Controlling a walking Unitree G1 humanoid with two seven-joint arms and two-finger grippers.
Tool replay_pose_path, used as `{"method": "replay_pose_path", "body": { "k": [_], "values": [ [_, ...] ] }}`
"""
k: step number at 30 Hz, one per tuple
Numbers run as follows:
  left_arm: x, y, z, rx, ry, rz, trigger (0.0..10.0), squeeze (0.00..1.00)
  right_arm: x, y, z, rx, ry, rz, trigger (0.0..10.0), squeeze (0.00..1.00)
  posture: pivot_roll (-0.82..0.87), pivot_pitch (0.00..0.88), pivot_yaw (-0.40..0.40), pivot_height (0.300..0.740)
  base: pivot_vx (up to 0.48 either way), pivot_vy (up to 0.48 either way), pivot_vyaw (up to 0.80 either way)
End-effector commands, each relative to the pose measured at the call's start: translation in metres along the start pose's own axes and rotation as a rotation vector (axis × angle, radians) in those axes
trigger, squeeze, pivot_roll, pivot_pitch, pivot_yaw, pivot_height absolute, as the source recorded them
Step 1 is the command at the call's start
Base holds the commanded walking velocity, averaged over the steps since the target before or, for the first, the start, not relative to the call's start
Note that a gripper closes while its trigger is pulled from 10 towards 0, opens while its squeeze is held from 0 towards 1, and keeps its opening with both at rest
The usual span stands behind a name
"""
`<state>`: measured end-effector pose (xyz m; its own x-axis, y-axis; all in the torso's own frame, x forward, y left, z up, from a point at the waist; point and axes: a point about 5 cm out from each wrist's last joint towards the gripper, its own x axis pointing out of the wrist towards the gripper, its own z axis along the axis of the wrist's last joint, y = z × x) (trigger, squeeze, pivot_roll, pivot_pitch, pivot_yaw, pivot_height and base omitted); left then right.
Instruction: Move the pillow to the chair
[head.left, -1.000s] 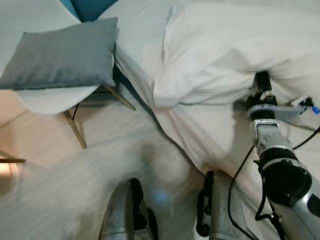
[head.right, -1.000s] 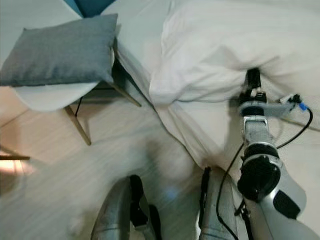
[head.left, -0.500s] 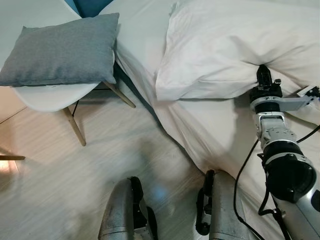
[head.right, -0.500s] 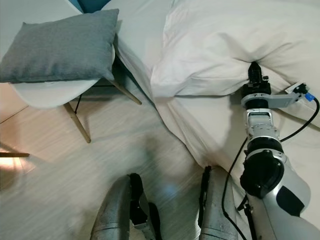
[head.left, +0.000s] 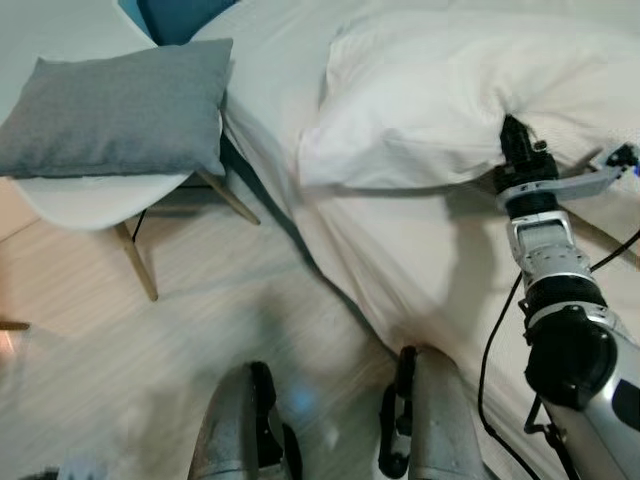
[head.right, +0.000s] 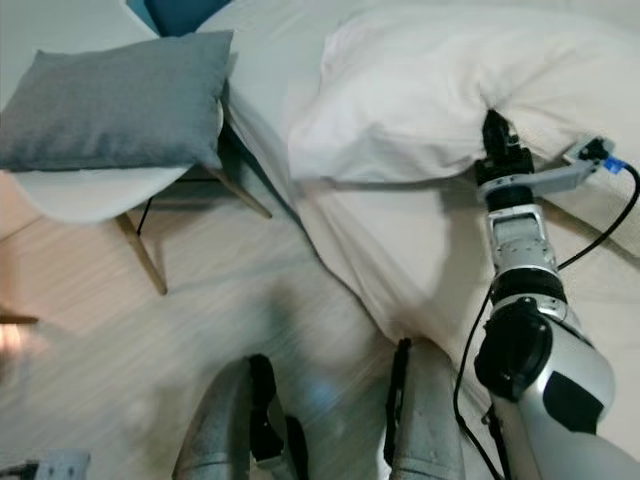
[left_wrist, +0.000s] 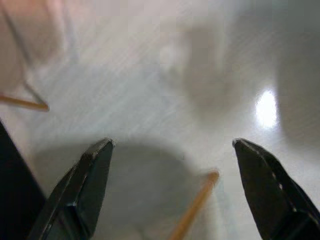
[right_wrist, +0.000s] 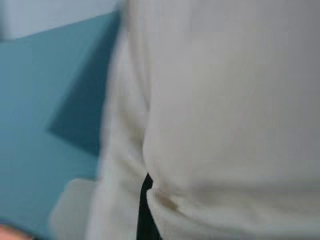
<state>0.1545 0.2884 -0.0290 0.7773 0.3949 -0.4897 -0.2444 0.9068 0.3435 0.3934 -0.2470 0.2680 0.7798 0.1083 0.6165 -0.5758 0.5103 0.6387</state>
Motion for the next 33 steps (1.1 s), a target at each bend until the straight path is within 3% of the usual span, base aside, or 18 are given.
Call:
{"method": "replay_pose_path", "body": {
  "k": [1, 6, 9, 14, 18, 23, 26, 28, 33],
  "values": [
    [0.005, 0.002, -0.005, -0.022, 0.051, 0.017, 10.0, 0.00, 0.005, 0.016, -0.002, -0.001, 0.040, 0.143, 0.0, 0.00, 0.04, 0.237, 0.045, 0.566, 0.000, 0.000, 0.00],
    [0.024, -0.015, 0.016, -0.047, 0.031, -0.011, 10.0, 0.00, 0.004, 0.021, -0.014, 0.012, 0.088, 0.189, 0.0, 0.00, 0.00, 0.165, 0.049, 0.576, 0.000, 0.000, 0.00],
    [0.038, -0.032, 0.032, -0.101, 0.054, -0.020, 10.0, 0.00, 0.008, 0.037, -0.028, 0.038, 0.112, 0.259, 0.0, 0.00, -0.04, 0.098, 0.035, 0.590, 0.000, 0.000, 0.00],
    [0.043, -0.041, 0.038, -0.121, 0.074, -0.030, 10.0, 0.00, 0.010, 0.045, -0.039, 0.067, 0.137, 0.287, 0.0, 0.00, -0.05, 0.054, 0.020, 0.600, 0.000, 0.000, 0.00],
    [0.047, -0.054, 0.050, -0.128, 0.062, -0.048, 10.0, 0.00, 0.001, 0.060, -0.075, 0.137, 0.229, 0.325, 0.0, 0.00, -0.06, 0.018, 0.011, 0.620, -0.454, 0.000, 0.00],
    [0.048, -0.058, 0.052, -0.120, 0.056, -0.058, 10.0, 0.00, -0.003, 0.063, -0.086, 0.158, 0.256, 0.318, 0.0, 0.00, -0.06, 0.012, 0.012, 0.630, -0.090, 0.000, 0.00],
    [0.046, -0.065, 0.045, -0.129, 0.080, -0.082, 10.0, 0.00, -0.014, 0.067, -0.110, 0.179, 0.326, 0.307, 0.0, 0.00, -0.06, 0.000, 0.016, 0.645, 0.000, 0.000, 0.00],
    [0.046, -0.065, 0.045, -0.129, 0.080, -0.082, 10.0, 0.00, -0.014, 0.067, -0.110, 0.179, 0.326, 0.307, 0.0, 0.00, -0.06, 0.000, 0.016, 0.645, 0.000, 0.000, 0.00],
    [0.038, -0.067, 0.021, -0.132, 0.183, -0.079, 10.0, 0.00, -0.031, 0.066, -0.133, 0.182, 0.406, 0.274, 0.0, 0.00, -0.06, 0.000, 0.015, 0.665, 0.000, 0.000, 0.00]
  ]
}}
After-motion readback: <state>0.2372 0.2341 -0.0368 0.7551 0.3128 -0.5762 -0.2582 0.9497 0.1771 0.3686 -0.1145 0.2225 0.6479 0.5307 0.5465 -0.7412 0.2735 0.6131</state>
